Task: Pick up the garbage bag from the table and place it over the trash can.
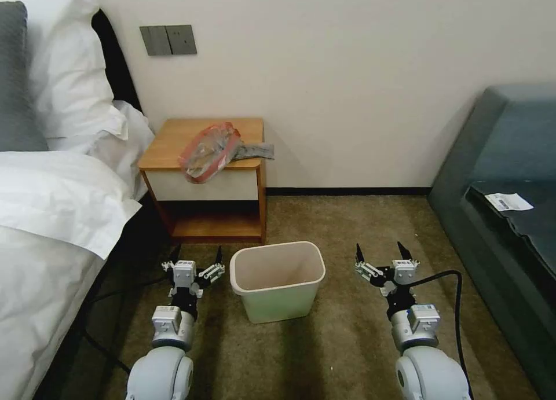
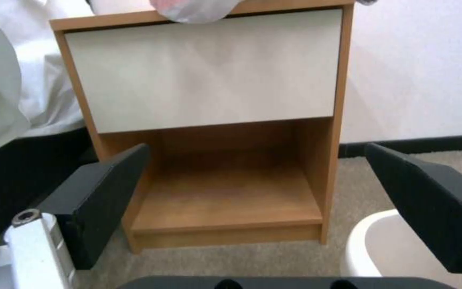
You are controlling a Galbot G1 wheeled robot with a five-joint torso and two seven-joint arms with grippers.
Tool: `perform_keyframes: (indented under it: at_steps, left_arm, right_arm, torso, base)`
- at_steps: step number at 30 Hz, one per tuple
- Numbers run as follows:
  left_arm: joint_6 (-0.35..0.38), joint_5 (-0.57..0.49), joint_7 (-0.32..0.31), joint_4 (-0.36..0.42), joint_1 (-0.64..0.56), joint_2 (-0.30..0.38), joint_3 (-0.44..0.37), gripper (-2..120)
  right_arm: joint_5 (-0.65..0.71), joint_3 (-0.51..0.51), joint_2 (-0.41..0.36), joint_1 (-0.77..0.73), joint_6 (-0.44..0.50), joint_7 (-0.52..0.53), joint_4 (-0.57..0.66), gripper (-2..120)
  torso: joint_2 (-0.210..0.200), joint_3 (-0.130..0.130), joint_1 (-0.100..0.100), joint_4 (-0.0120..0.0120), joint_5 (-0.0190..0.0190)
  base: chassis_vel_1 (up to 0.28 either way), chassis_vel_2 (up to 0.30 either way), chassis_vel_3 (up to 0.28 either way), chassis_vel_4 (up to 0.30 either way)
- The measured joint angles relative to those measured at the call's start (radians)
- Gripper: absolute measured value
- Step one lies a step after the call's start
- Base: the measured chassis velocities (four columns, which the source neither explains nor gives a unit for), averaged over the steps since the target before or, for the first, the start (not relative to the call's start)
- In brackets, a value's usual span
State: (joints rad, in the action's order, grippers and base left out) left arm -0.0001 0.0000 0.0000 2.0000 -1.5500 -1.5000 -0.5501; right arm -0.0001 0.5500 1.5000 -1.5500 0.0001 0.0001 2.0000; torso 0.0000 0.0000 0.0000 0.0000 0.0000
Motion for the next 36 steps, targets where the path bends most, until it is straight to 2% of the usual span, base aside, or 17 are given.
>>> perform_keyframes:
  at_steps: [36]
  left_arm:
    - [0.000,0.000,0.000,0.000,0.000,0.000,0.000,100]
  right_arm:
    - [0.000,0.000,0.000,0.000,0.000,0.000,0.000,100]
  torso:
    - [0.000,0.000,0.000,0.0000,0.0000]
  base:
    - [0.000,0.000,0.000,0.000]
